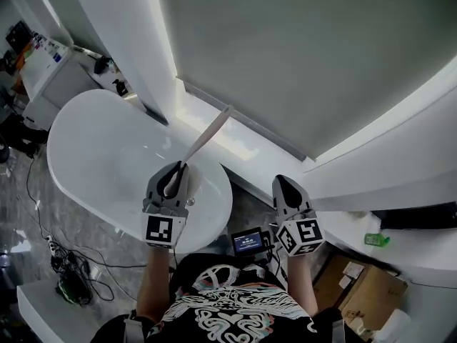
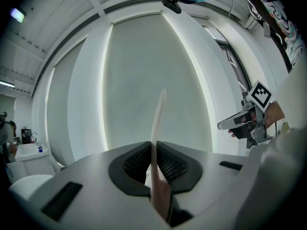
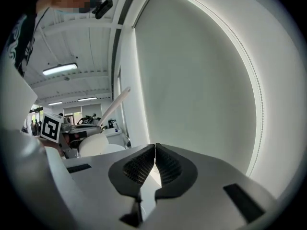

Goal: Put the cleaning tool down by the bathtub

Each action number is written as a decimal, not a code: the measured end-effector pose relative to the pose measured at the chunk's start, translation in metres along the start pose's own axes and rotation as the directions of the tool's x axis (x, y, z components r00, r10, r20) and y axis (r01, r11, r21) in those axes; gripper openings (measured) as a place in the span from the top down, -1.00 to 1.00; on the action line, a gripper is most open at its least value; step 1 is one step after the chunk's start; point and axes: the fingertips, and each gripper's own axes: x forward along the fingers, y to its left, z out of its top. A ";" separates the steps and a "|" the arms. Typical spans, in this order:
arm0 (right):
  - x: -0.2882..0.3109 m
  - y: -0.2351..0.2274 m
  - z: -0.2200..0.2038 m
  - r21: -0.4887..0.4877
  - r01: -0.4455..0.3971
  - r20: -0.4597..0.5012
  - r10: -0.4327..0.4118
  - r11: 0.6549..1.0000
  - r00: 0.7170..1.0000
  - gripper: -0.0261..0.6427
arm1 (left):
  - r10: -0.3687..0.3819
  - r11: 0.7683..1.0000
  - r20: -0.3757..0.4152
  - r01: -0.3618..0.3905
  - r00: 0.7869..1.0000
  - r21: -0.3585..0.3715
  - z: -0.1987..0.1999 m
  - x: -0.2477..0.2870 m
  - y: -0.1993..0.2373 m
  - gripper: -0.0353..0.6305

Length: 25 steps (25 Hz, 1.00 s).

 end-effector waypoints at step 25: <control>0.115 -0.068 0.005 0.011 -0.046 -0.069 0.047 0.999 0.997 0.84 | 0.066 0.995 -0.037 -0.063 0.997 0.077 -0.014 0.110 0.044 0.76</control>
